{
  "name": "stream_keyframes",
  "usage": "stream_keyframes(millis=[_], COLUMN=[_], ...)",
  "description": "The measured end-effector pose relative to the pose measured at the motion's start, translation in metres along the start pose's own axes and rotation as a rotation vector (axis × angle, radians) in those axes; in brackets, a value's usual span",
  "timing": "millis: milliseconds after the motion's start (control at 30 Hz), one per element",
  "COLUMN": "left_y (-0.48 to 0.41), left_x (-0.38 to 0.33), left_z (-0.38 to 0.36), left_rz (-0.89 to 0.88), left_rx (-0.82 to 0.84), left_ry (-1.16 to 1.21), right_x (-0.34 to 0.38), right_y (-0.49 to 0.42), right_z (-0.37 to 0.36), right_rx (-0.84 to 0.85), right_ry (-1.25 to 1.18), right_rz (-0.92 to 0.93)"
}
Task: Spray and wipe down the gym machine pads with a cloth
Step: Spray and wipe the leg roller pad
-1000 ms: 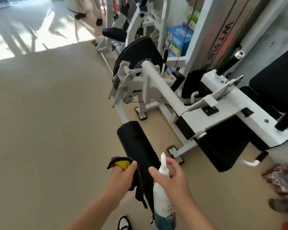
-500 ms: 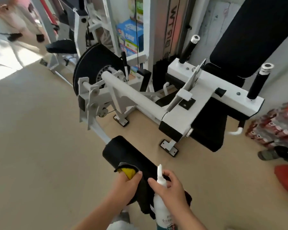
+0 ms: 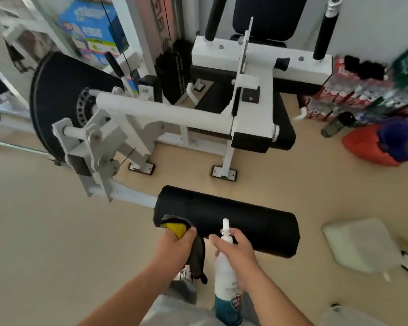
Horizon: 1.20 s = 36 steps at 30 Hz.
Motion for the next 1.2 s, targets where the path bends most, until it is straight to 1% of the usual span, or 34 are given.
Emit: stream_keyframes(millis=[67,233,433,600,700,767,800,867,900,933,967,1000,1033,1067,1100,1133,1167,1200], left_y=[-0.006,-0.016,-0.020,-0.022,-0.020,-0.018,-0.018,-0.018,-0.025,-0.034,-0.040,-0.047,-0.052,-0.053,-0.054,-0.054,-0.053,-0.053], left_x=[0.009,0.015,0.005,0.005,-0.005,-0.013,-0.016,-0.022,-0.021,-0.018,-0.015,-0.008,0.001,0.006,0.011,0.012,0.014,0.014], left_z=[0.005,0.012,0.012,0.014,0.015,0.014,0.009,-0.008,-0.024,-0.046,-0.072,-0.098,-0.124,-0.145,-0.160,-0.173,-0.183,-0.192], left_rz=[0.005,-0.028,-0.118,-0.094,-0.151,-0.233,-0.282,-0.420,-0.524,-0.631,-0.700,-0.691,-0.634,-0.565,-0.517,-0.512,-0.563,-0.651], left_rx=[0.001,-0.010,0.013,0.020,-0.049,-0.128,-0.147,-0.133,-0.104,-0.065,-0.023,0.040,0.112,0.156,0.178,0.197,0.204,0.212], left_ry=[-0.013,-0.003,-0.001,-0.003,0.049,0.063,0.033,-0.141,-0.293,-0.520,-0.779,-1.013,-1.194,-1.307,-1.364,-1.389,-1.413,-1.435], right_x=[-0.009,-0.014,-0.018,-0.023,-0.024,-0.025,-0.025,-0.024,-0.024,-0.022,-0.021,-0.019,-0.019,-0.019,-0.019,-0.020,-0.020,-0.019], right_y=[-0.004,-0.013,-0.024,-0.023,-0.015,-0.006,-0.001,0.010,0.014,0.021,0.026,0.032,0.037,0.039,0.040,0.040,0.039,0.035], right_z=[-0.007,-0.005,0.000,0.006,0.016,0.026,0.035,0.052,0.061,0.069,0.077,0.085,0.095,0.104,0.112,0.118,0.124,0.130], right_rx=[0.000,-0.046,-0.053,-0.066,-0.073,-0.088,-0.105,-0.144,-0.158,-0.167,-0.172,-0.180,-0.181,-0.181,-0.174,-0.168,-0.155,-0.132], right_ry=[-0.055,-0.083,-0.036,-0.103,-0.140,-0.142,-0.131,-0.132,-0.133,-0.128,-0.115,-0.099,-0.086,-0.075,-0.065,-0.052,-0.038,-0.015], right_rz=[-0.015,-0.003,-0.001,-0.002,0.014,0.014,0.016,0.016,0.018,0.023,0.032,0.040,0.047,0.050,0.051,0.045,0.041,0.038])
Point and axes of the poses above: each hand's wrist, its own y-axis away from the middle knuckle, its own z-axis out of the back of the hand, x = y × z, the point moved 5 cm from there along -y, towards the middle knuckle, and after that the axes turned 7 degrees about x, right-handed, at the moved point
